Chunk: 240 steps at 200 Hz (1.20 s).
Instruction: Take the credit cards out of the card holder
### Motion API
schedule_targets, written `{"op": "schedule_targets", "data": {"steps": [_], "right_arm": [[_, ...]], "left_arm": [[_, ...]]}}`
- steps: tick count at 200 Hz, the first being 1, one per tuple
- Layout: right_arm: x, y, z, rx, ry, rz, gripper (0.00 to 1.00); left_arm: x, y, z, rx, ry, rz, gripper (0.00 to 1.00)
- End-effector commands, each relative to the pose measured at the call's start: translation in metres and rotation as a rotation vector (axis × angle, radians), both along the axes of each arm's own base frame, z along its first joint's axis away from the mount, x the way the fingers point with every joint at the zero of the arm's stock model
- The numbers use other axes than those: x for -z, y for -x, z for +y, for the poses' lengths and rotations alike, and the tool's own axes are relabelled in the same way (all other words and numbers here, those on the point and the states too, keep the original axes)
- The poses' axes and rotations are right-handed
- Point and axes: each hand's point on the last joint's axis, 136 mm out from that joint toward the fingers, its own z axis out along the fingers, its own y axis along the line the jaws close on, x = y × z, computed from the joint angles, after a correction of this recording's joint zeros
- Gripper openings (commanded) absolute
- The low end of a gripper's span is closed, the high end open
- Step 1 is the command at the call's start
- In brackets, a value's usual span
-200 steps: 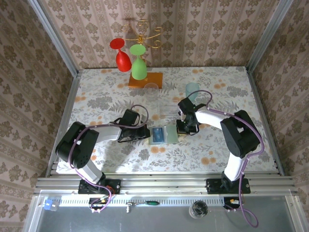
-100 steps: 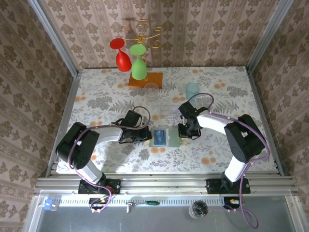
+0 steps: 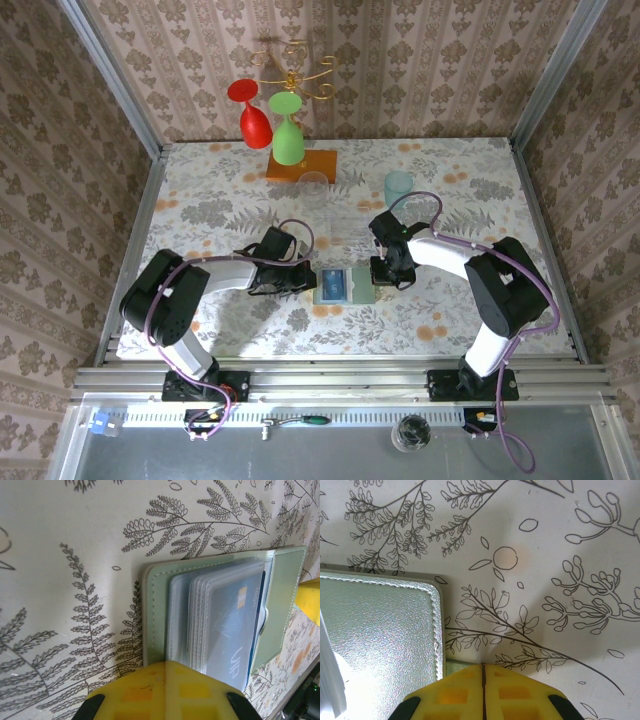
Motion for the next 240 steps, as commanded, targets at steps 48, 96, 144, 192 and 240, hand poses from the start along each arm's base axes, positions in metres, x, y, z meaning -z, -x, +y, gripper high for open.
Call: {"op": "schedule_targets", "data": {"steps": [48,96,144,192,240], "right_arm": [[0.0,0.01,-0.037,0.015,0.172,0.005,0.15],[0.002,0.015,-0.05,0.024,0.23,0.016,0.22],[0.004,0.017,-0.058,0.031,0.263,0.025,0.23],[0.004,0.02,-0.064,0.042,0.284,0.025,0.26],[0.005,0.021,-0.068,0.051,0.304,0.036,0.29]], "left_arm": [[0.038,0.04,0.031,0.007,-0.167,0.166,0.0],[0.039,0.043,0.032,0.003,-0.163,0.174,0.0],[0.036,0.043,0.032,0.009,-0.165,0.17,0.0],[0.038,0.045,0.032,0.01,-0.167,0.177,0.0],[0.038,0.045,0.033,0.006,-0.172,0.178,0.0]]}}
